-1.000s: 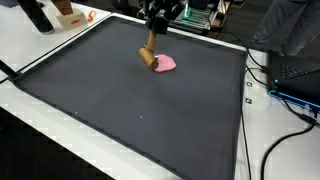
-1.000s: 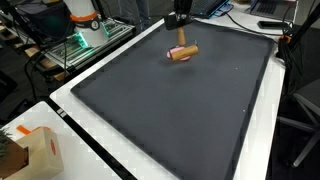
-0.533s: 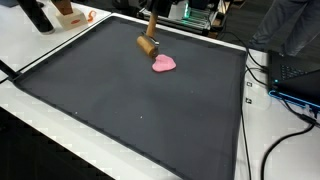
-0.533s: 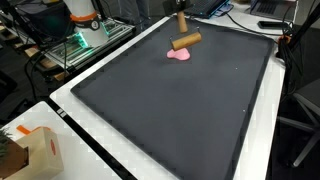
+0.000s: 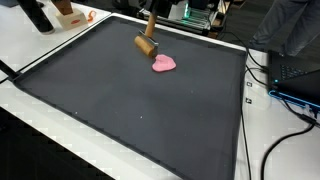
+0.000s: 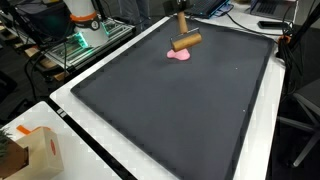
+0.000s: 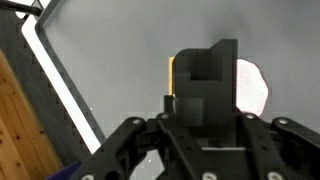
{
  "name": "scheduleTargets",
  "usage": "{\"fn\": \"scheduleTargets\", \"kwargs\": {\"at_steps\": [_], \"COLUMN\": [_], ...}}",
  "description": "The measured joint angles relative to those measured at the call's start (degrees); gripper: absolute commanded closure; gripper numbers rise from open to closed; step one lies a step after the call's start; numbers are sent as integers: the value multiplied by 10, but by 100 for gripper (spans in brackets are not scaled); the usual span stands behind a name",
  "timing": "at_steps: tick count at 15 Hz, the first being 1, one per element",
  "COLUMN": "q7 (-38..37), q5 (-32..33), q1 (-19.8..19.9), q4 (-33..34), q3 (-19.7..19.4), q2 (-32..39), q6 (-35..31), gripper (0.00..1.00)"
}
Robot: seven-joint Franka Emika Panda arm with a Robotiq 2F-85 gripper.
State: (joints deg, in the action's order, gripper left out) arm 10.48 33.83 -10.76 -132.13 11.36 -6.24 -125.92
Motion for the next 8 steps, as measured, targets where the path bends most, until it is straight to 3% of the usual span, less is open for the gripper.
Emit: {"fn": "scheduleTargets", "kwargs": {"at_steps": [4, 8], "q7": [25, 97], "q5": [71, 87], "q1": [-13, -33], "q4": [2, 3], "q3": [23, 37], "q2": [1, 7], "q6": [-1, -20], "gripper": [77, 77]}}
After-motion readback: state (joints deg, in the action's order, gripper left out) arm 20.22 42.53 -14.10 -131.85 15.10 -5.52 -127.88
